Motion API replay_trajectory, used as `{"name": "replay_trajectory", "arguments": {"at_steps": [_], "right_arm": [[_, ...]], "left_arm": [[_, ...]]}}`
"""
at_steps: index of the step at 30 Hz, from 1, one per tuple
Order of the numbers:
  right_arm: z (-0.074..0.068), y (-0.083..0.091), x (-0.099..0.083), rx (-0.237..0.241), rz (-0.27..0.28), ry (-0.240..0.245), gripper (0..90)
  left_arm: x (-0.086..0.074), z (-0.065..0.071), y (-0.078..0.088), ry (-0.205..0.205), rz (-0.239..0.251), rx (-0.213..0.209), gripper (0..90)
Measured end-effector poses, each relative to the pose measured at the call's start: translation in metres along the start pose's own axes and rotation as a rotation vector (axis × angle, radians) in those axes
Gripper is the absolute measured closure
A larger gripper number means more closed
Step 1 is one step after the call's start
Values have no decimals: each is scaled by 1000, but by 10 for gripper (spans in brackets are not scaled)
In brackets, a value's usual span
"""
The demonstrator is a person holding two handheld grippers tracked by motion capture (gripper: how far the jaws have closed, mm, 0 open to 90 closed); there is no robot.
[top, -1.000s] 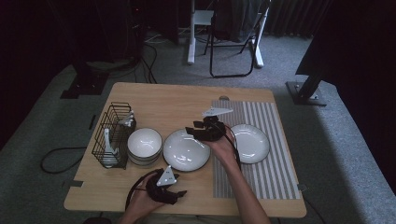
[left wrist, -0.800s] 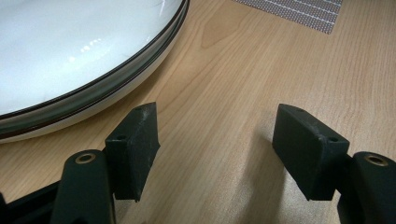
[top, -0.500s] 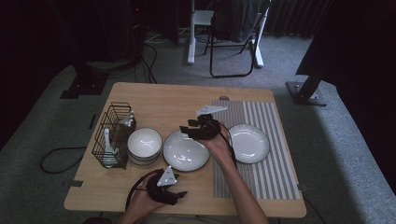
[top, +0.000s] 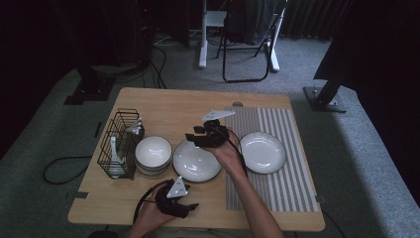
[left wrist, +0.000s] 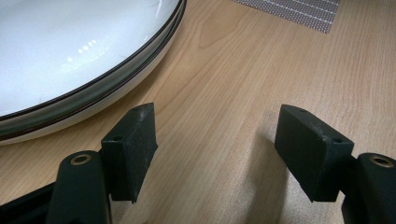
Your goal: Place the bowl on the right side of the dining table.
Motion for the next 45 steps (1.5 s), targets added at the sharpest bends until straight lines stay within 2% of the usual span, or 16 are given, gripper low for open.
{"name": "replay_trajectory", "arguments": {"at_steps": [29,38,45], "right_arm": [[-27,-32,8,36,-31,53,568],[-34,-48,5,64,-61,58,568],[-36,-59,2,68,-85,55,570]], "left_arm": [[0,0,0,2,3,-3,297],[0,0,0,-1,0,-3,294],[0,0,0,-2,-1,-4,290]]}}
Point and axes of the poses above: each handheld gripper's, and its own axes: y roughly backward along the jaws, x roughly out of its top, z roughly to its right, the point moved 1 cm from there along -y, roughly forward along the jaws, and after that the axes turned 13 degrees about -y, right-handed, at the moved point
